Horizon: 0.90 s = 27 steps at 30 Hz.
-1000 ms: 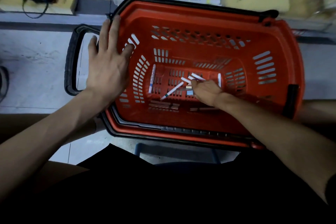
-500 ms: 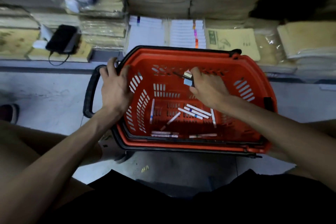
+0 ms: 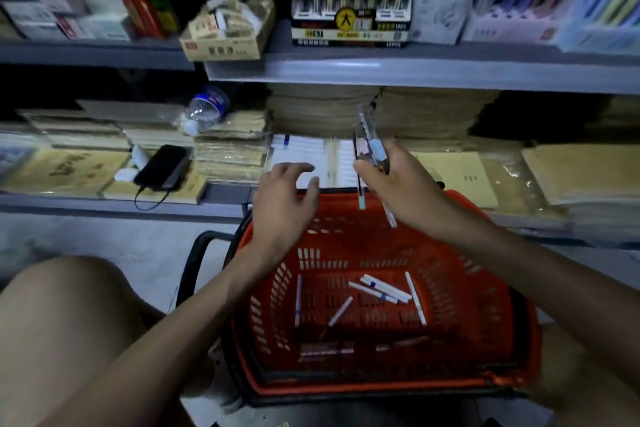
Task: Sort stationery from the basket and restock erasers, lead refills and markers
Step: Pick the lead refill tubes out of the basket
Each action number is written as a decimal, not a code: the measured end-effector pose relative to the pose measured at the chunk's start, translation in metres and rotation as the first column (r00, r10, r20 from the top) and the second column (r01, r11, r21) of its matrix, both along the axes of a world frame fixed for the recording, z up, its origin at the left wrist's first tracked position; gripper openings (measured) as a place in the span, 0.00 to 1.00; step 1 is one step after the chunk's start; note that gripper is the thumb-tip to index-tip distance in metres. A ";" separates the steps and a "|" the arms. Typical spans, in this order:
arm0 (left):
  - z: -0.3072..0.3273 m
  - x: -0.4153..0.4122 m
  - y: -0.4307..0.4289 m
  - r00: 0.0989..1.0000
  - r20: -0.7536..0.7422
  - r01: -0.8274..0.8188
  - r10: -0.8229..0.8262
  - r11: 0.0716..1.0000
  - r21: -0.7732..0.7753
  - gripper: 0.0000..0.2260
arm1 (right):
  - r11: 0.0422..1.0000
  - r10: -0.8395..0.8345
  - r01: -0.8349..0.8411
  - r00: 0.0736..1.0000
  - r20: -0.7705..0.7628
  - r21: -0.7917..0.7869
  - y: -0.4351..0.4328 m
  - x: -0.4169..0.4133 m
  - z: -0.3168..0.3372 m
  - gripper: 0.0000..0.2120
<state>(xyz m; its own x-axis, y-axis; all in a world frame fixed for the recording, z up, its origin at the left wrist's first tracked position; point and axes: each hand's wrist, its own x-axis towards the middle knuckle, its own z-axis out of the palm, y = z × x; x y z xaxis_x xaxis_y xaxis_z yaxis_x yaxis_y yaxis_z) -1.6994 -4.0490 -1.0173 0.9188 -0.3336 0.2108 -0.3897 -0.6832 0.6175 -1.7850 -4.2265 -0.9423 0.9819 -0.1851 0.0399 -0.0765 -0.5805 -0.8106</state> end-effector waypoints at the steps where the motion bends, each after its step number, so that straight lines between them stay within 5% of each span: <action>1: 0.018 0.001 -0.012 0.977 -0.200 0.026 -0.079 0.967 -0.253 0.16 | 0.995 -0.002 0.002 1.000 -0.002 0.098 0.001 0.004 0.006 0.12; 3: 0.057 -0.001 -0.033 0.728 -0.584 -0.140 -0.360 0.755 -0.641 0.19 | 0.947 0.008 -0.004 1.000 -0.009 0.321 0.001 0.014 0.018 0.16; 5: 0.088 -0.002 -0.047 0.422 -0.684 -0.296 -0.596 0.622 -0.725 0.24 | 0.910 0.016 -0.009 1.000 -0.013 0.414 0.000 0.025 0.028 0.16; 7: 0.104 -0.003 -0.058 0.315 -0.680 -0.286 -0.663 0.617 -0.734 0.24 | 0.911 0.009 -0.010 1.000 0.005 0.413 -0.001 0.038 0.033 0.16; 11: 0.098 0.002 -0.074 0.284 -0.683 -0.331 -0.673 0.600 -0.728 0.20 | 0.921 -0.087 0.094 0.996 -0.036 0.377 -0.007 0.058 0.028 0.18; 16: 0.083 0.010 -0.084 0.275 -0.743 -0.389 -0.611 0.636 -0.667 0.25 | 0.931 -0.147 0.170 0.985 -0.095 0.324 -0.006 0.066 -0.002 0.07; 20: 0.075 0.019 -0.092 0.258 -0.783 -0.409 -0.566 0.671 -0.619 0.26 | 0.984 -0.169 0.164 0.983 -0.068 -0.064 -0.016 0.066 -0.004 0.08; 23: 0.072 0.027 -0.098 0.256 -0.778 -0.377 -0.574 0.682 -0.627 0.26 | 0.926 -0.163 0.136 0.985 -0.050 -0.353 -0.026 0.061 0.000 0.11; 27: 0.087 0.034 -0.106 0.246 -0.760 -0.397 -0.602 0.653 -0.645 0.17 | 0.972 -0.101 0.076 0.989 -0.105 -0.224 -0.039 0.059 0.010 0.06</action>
<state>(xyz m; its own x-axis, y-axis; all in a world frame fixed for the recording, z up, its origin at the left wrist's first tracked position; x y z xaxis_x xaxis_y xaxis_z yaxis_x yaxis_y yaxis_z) -1.6655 -4.1555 -0.9302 0.5448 -0.6735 -0.4996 0.7214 0.0727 0.6887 -1.7257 -4.2651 -0.9325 0.9624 -0.2708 -0.0228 -0.2206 -0.7293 -0.6476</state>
